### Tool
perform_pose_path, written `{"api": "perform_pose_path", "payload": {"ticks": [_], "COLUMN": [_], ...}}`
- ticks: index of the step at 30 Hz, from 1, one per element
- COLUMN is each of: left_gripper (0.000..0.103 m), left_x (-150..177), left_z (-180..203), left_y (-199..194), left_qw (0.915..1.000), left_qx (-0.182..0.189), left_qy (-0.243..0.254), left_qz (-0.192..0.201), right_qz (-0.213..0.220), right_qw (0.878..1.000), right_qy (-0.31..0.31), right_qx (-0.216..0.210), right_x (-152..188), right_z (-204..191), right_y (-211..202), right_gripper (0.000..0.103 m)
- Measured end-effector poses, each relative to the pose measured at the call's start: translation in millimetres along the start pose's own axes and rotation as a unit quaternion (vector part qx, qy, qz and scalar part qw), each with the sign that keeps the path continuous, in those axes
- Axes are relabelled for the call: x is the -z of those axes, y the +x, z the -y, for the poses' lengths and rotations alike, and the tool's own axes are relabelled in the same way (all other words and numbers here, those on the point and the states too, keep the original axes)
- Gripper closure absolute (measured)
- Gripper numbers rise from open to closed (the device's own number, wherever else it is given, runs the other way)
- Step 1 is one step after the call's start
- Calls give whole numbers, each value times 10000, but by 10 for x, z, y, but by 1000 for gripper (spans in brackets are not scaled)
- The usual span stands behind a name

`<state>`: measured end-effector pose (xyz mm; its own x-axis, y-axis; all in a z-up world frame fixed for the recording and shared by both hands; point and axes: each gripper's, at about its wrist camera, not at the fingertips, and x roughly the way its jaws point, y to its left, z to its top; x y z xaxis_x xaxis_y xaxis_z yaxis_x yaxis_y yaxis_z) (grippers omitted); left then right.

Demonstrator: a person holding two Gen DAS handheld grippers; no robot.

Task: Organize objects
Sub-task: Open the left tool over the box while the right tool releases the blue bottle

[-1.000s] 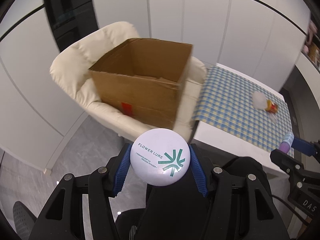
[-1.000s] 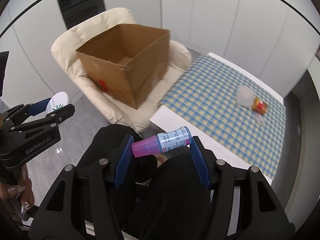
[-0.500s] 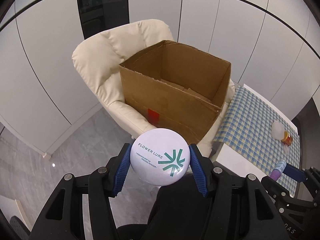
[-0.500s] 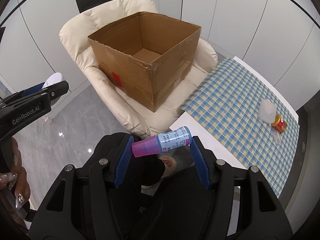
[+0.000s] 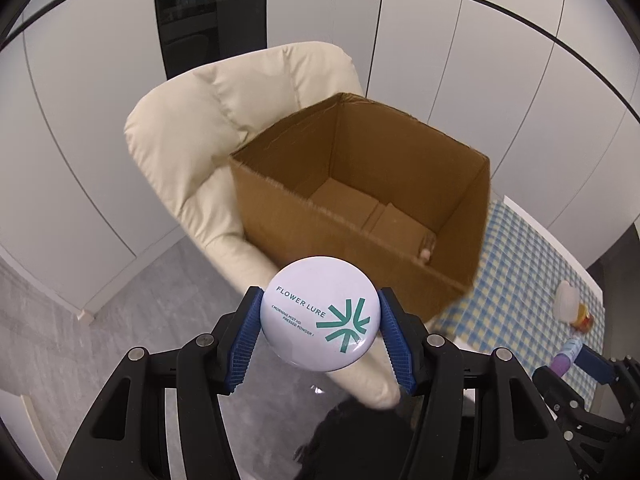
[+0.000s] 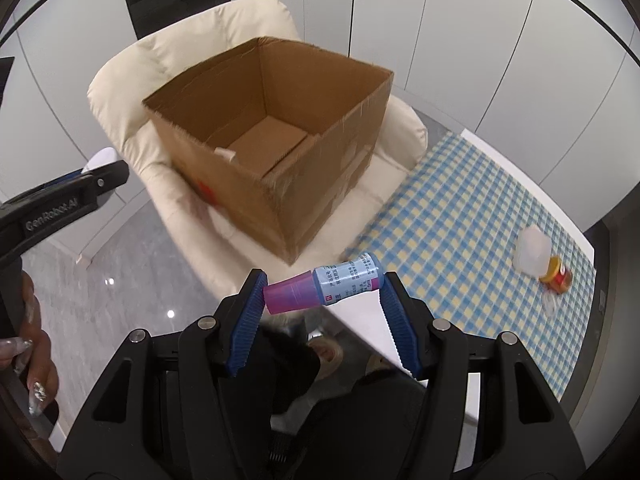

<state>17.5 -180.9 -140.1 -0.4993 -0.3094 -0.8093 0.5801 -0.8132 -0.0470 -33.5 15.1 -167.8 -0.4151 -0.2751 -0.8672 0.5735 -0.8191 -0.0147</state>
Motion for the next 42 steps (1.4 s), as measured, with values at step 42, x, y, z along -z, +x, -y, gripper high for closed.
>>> {"api": "perform_pose_path", "payload": {"ticks": [42], "left_gripper": [45], "left_x": [-950], "left_z": [173], "left_y": [1354], "left_qw": [9998], "left_qx": [-37], "left_qy": [132], "left_qz": [-144], "right_qz": [75], "right_qw": [9989], "right_qy": [-394], "right_qx": [-249], "right_x": [-1387], "right_z": [-248], "right_y": [1446], "right_gripper": [42]}}
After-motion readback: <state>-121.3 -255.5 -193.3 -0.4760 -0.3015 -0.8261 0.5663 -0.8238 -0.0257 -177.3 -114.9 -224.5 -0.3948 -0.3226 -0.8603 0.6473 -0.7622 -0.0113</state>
